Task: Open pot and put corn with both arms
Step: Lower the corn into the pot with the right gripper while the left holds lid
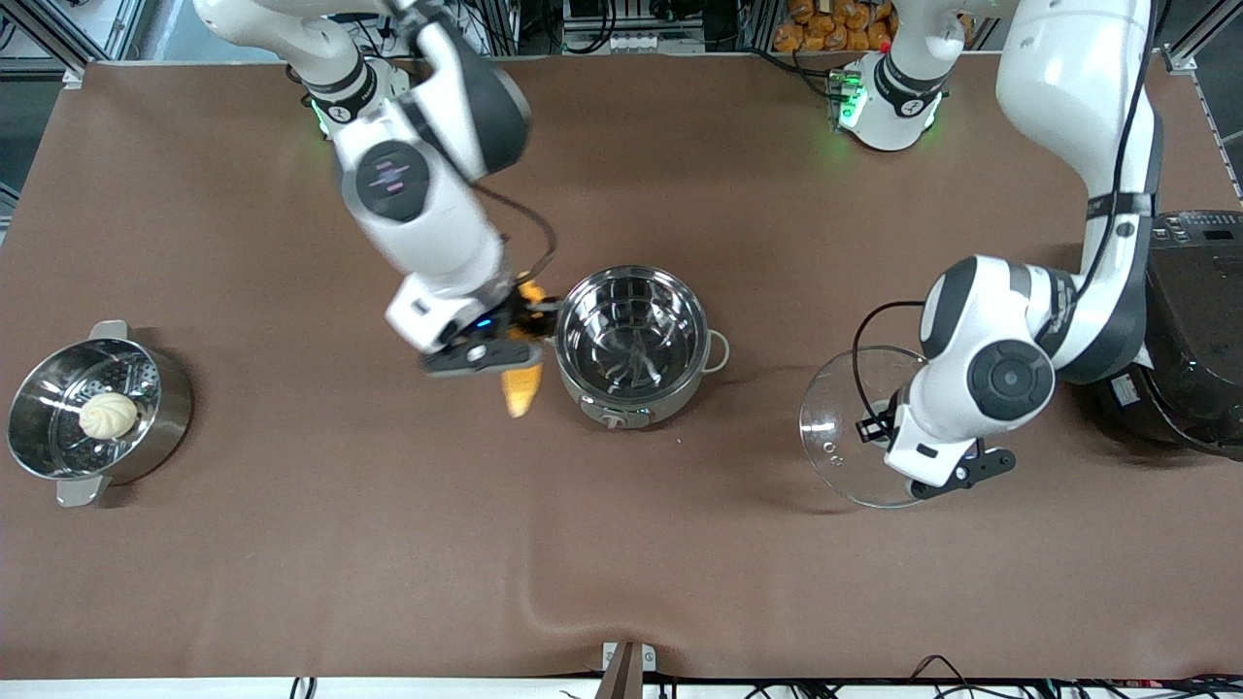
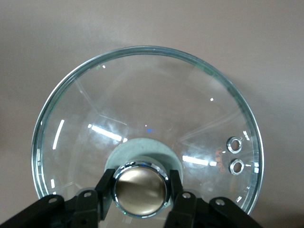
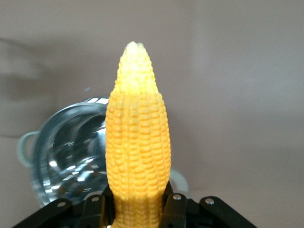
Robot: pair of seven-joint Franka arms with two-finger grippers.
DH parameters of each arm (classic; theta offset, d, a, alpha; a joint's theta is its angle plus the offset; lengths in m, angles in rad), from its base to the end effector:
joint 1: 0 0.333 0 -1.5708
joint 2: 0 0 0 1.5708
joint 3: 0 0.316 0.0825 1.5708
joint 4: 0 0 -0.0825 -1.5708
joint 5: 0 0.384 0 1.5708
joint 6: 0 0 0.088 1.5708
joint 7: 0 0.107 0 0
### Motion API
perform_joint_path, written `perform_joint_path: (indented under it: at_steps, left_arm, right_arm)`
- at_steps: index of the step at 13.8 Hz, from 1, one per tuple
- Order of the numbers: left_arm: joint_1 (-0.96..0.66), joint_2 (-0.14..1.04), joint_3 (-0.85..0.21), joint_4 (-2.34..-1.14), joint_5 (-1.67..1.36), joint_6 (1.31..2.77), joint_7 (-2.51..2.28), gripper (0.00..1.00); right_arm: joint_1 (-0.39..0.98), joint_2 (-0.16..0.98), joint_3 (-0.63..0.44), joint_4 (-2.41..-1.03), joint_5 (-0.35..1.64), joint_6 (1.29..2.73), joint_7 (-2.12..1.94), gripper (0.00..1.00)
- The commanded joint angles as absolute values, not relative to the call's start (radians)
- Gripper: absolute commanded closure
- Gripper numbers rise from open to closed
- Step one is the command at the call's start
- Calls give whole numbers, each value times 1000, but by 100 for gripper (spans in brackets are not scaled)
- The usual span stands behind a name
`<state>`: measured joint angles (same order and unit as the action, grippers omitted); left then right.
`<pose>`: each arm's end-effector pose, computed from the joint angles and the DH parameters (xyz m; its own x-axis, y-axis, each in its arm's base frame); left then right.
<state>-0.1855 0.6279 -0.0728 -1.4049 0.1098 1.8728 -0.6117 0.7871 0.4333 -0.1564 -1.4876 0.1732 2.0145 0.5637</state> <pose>0.6840 -0.1624 0.3242 0.9417 0.3221 -0.0975 0.3080 -0.9416 -0.1363 0.5444 0.4307 0.4358 0.9994 0.0158 0.0297 0.0197 -0.9908 -0.1340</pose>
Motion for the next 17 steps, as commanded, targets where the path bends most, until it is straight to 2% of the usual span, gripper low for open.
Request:
perform_joint_path:
  at_steps: [1, 4, 6, 7, 8, 9, 11, 14, 17]
  left_arm:
    - [-150, 637, -83, -1432, 94, 1925, -577, 100]
    - [-149, 614, -83, -1543, 94, 2051, -577, 100]
    - [-146, 574, -83, -1623, 94, 2136, -578, 100]
    - [-129, 551, -83, -1669, 94, 2195, -578, 100]
    - [-114, 532, -90, -1705, 94, 2242, -578, 100]
    - [-114, 520, -91, -1741, 94, 2288, -578, 100]
    - [-112, 514, -89, -1782, 92, 2365, -591, 100]
    - [-115, 534, -89, -1786, 94, 2401, -595, 100]
    - [-120, 554, -89, -1786, 101, 2401, -589, 100]
  right_arm:
    - [877, 547, -173, -1465, 156, 2101, 690, 87]
    - [931, 623, -175, -1462, 152, 2207, 748, 84]
    - [933, 658, -175, -1434, 149, 2223, 752, 81]
    - [931, 661, -175, -1434, 141, 2223, 752, 71]
    - [931, 661, -175, -1434, 138, 2223, 753, 25]
    - [931, 658, -175, -1436, 135, 2217, 753, 0]
    - [919, 646, -178, -1436, 132, 2201, 747, 0]
    - [907, 623, -181, -1436, 132, 2189, 747, 0]
    - [789, 527, -189, -1445, 146, 2015, 779, 0]
